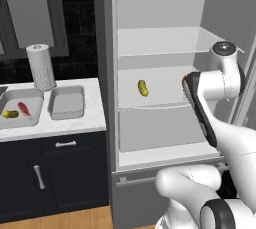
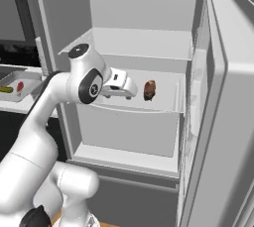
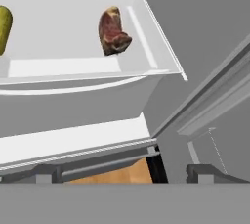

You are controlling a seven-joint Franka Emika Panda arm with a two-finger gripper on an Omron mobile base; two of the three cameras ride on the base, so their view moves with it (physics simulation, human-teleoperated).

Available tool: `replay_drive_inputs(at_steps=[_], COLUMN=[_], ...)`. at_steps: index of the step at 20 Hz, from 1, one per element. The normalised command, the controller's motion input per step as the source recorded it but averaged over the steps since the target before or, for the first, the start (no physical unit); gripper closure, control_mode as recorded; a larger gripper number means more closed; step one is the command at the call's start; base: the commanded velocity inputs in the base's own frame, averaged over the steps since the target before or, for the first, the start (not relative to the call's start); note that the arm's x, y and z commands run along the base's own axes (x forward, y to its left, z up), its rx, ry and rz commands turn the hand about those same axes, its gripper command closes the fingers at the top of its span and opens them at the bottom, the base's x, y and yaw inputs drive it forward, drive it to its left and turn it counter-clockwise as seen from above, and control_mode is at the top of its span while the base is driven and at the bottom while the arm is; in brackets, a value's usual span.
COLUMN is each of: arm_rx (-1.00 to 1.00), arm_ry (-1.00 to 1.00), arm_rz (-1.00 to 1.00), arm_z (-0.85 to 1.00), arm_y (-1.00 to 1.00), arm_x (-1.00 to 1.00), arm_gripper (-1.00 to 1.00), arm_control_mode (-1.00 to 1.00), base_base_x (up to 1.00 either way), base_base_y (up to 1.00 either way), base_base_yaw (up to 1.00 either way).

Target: Place one cucumber and one steak in each tupperware on the nearby counter, to pack two identical lunches.

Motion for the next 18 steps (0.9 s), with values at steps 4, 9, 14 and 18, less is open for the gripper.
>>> replay_drive_inputs(at_steps=[4,9,14,18], arm_rx=[0.00,0.00,0.00,0.00], arm_ry=[-0.02,-0.04,-0.04,-0.06], arm_rz=[-0.01,0.00,0.00,0.00], arm_z=[-0.08,-0.01,-0.08,-0.14], arm_y=[-0.01,0.00,-0.11,-0.11], arm_x=[0.31,0.23,0.15,0.11], arm_gripper=[-1.00,-1.00,-1.00,-1.00], arm_control_mode=[-1.00,-1.00,-1.00,-1.00], base_base_x=[0.00,0.00,0.00,0.00], base_base_y=[0.00,0.00,0.00,0.00], base_base_yaw=[0.00,0.00,0.00,0.00])
